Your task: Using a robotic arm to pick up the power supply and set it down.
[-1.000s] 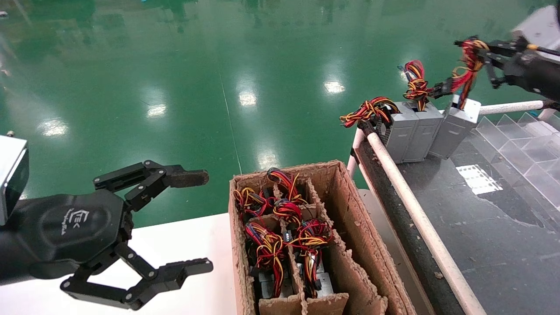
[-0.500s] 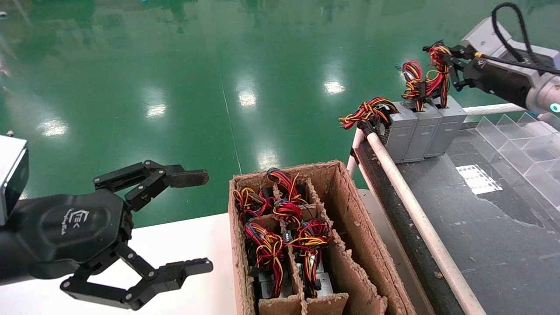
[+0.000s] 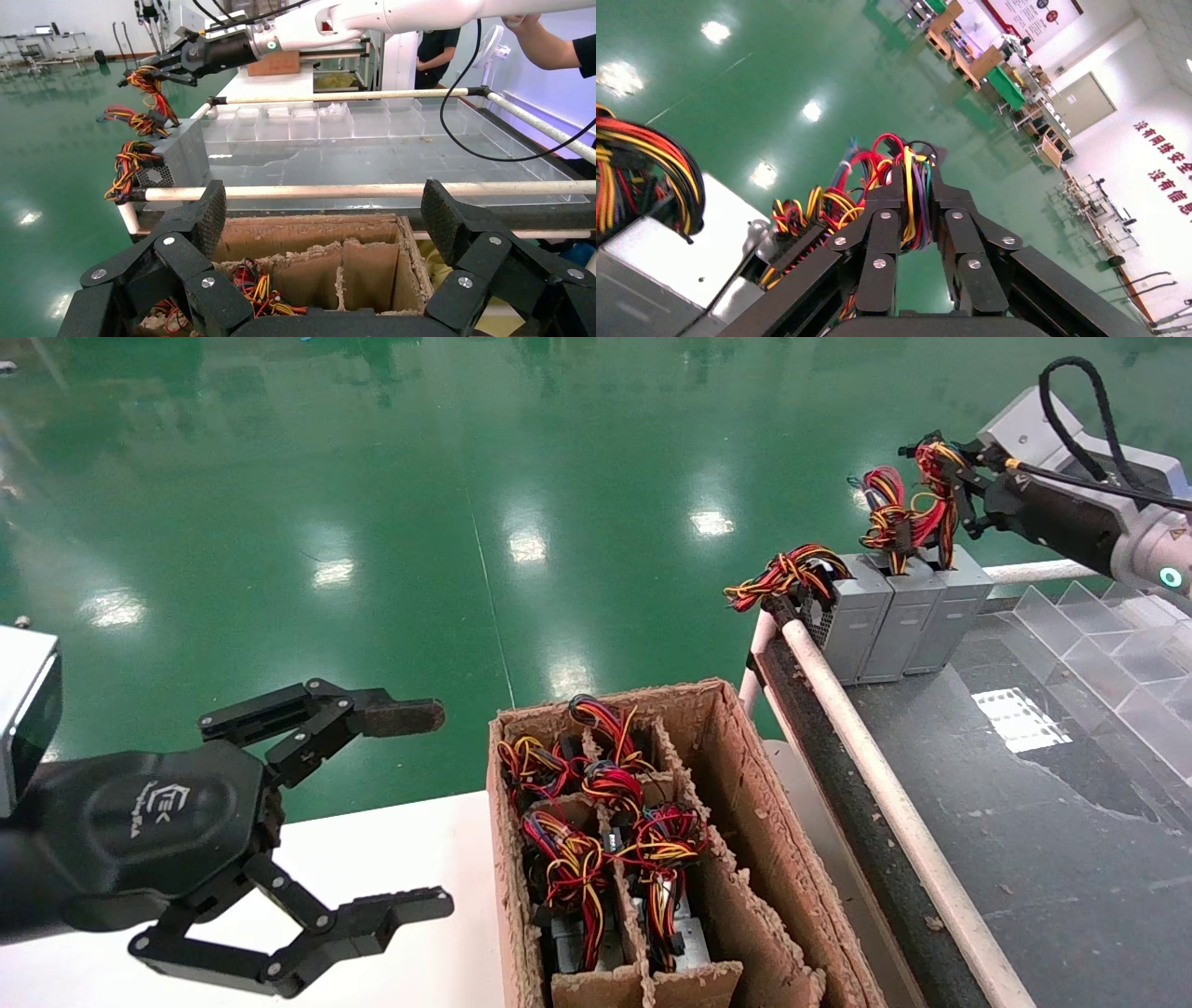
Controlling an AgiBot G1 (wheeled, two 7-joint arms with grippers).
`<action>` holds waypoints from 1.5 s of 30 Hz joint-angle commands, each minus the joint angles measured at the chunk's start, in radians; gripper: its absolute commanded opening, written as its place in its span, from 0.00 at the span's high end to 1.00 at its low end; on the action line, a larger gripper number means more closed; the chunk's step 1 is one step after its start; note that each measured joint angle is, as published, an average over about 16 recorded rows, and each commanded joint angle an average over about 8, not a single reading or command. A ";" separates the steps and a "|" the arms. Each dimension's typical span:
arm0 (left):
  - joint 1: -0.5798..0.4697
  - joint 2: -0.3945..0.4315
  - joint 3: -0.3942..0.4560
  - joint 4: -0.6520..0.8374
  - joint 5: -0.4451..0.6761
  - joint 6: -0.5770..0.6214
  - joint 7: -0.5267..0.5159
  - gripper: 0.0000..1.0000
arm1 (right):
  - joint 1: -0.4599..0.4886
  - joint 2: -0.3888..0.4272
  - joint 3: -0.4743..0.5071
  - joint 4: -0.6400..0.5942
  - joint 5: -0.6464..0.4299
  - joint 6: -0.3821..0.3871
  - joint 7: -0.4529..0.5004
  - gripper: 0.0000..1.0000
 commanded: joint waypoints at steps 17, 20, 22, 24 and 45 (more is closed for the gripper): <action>0.000 0.000 0.000 0.000 0.000 0.000 0.000 0.00 | 0.004 0.026 0.003 -0.050 0.004 -0.039 0.079 0.00; 0.000 0.000 0.000 0.000 0.000 0.000 0.000 0.00 | 0.016 0.038 0.021 -0.071 0.028 -0.067 0.151 0.00; 0.000 0.000 0.000 0.000 0.000 0.000 0.000 0.00 | 0.023 0.048 0.036 -0.085 0.049 -0.091 0.205 0.00; 0.000 0.000 0.000 0.000 0.000 0.000 0.000 0.00 | 0.027 0.057 0.050 -0.091 0.069 -0.113 0.257 0.00; 0.000 0.000 0.000 0.000 0.000 0.000 0.000 0.00 | -0.200 0.184 0.037 0.324 0.235 -0.342 0.524 0.00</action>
